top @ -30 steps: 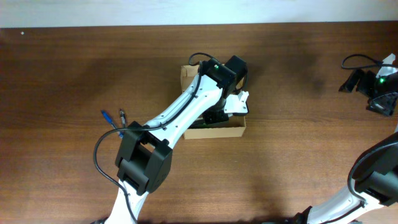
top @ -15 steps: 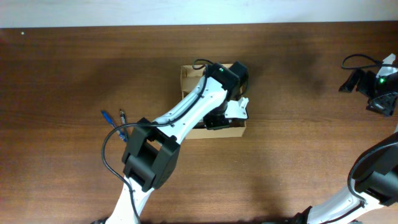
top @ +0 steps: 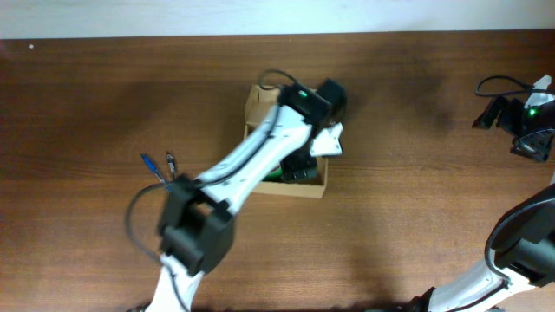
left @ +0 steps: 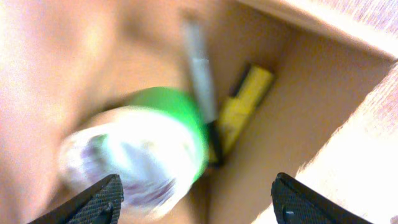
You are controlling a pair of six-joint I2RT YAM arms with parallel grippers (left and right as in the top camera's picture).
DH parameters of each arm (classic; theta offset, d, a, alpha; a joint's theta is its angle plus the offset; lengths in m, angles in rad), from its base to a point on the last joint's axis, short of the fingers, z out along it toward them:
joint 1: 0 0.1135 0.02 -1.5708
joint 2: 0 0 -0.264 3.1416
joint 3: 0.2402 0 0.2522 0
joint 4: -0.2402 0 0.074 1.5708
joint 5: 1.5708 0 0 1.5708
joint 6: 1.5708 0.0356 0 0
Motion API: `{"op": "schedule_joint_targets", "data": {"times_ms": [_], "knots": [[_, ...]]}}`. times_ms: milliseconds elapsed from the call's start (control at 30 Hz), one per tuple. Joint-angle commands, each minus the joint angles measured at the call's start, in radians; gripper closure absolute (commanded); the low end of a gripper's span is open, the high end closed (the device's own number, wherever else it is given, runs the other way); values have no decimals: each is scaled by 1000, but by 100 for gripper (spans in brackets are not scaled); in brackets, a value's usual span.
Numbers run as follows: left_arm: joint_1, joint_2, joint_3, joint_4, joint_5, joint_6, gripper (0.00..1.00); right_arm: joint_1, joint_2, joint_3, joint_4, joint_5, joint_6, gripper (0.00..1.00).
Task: Pack container
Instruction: 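Move the left gripper back and grasp the blue pen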
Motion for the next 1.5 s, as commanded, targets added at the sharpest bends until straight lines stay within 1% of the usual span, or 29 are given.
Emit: {"op": "schedule_joint_targets", "data": {"times_ms": [0,33,67,200,300,367,400,433,467,500,567,633,700,833,933,1067,1167,1233,1333,1467], "knots": [[64,-236,27,4,-51,-97,22,5,1,0,0,13,2,1],[84,-276,26,4,-61,-121,22,5,1,0,0,13,2,1],[133,-348,25,3,-77,-178,25,5,1,1,0,13,2,1],[293,-471,-23,2,-90,-291,26,5,1,1,0,13,2,1],[467,-526,-129,11,-88,-372,26,5,1,1,0,13,2,1],[580,-542,-225,28,-82,-436,32,5,1,0,0,13,2,1],[635,-543,-278,42,-50,-457,32,5,1,1,0,13,2,1],[684,-542,-332,60,8,-457,38,5,1,1,0,13,2,1],[724,-537,-385,80,59,-462,49,5,1,1,0,13,2,1],[755,-534,-431,95,88,-484,56,5,1,1,0,13,2,1],[805,-520,-515,124,117,-530,66,5,1,1,0,13,2,1],[834,-506,-581,155,117,-607,67,5,1,1,0,13,2,1],[842,-492,-626,192,132,-658,65,5,1,1,0,13,2,1],[842,-461,-681,242,139,-782,53,5,1,0,0,13,2,1],[842,-439,-713,283,142,-888,47,5,1,1,0,13,2,1],[842,-405,-727,342,165,-1056,48,5,1,0,0,13,2,1],[842,-386,-727,386,167,-1152,57,5,1,1,0,13,2,1],[839,-374,-727,406,166,-1206,57,5,1,1,0,13,2,1],[839,-361,-727,418,158,-1259,57,5,1,0,0,13,2,2],[839,-330,-727,433,145,-1261,56,5,1,1,0,13,2,1]]}}
